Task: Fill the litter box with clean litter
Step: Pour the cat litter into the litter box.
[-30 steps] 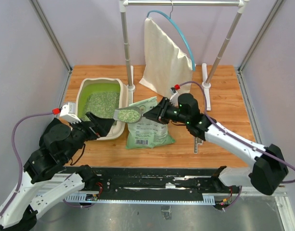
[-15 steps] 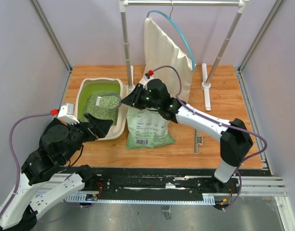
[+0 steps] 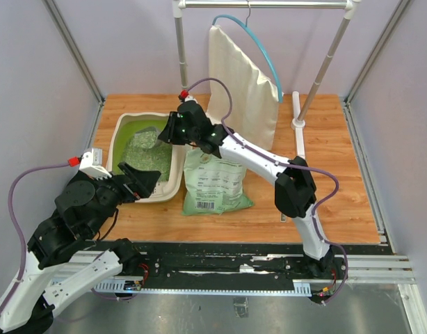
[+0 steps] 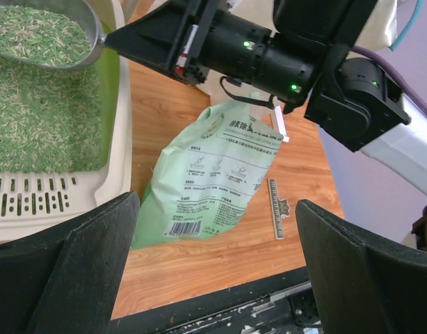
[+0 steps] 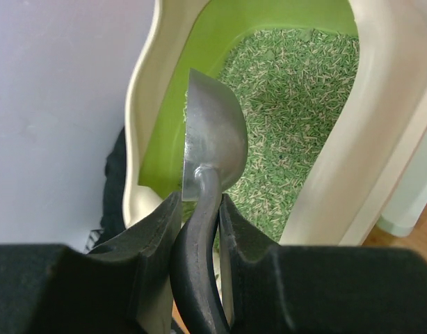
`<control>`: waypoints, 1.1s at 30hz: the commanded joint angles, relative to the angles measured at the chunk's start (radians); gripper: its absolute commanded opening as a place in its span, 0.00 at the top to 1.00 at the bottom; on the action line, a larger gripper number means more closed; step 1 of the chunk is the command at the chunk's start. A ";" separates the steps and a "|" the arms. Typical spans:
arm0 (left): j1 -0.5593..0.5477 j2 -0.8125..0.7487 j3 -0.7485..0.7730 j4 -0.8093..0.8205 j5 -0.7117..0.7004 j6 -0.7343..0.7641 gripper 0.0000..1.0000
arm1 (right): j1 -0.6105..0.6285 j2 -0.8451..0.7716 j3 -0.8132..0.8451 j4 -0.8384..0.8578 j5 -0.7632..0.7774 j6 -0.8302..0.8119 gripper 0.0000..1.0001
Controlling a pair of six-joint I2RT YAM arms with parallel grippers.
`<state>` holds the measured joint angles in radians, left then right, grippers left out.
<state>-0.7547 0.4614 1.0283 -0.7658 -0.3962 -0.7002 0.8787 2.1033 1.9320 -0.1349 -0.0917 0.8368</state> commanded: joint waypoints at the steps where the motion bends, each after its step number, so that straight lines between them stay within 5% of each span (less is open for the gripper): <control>1: 0.005 0.005 0.013 0.017 -0.032 0.017 0.00 | 0.039 0.079 0.153 -0.058 0.041 -0.082 0.99; 16: 0.005 0.021 0.018 0.024 -0.032 0.026 0.00 | 0.021 0.298 0.480 -0.079 0.138 -0.156 0.99; 33: 0.005 0.039 0.004 0.048 0.000 0.015 0.00 | -0.021 0.149 0.318 -0.124 0.221 -0.298 0.99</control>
<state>-0.7547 0.4877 1.0283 -0.7559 -0.4053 -0.6811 0.8547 2.3730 2.2841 -0.2707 0.0845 0.5972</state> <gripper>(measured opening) 0.994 0.259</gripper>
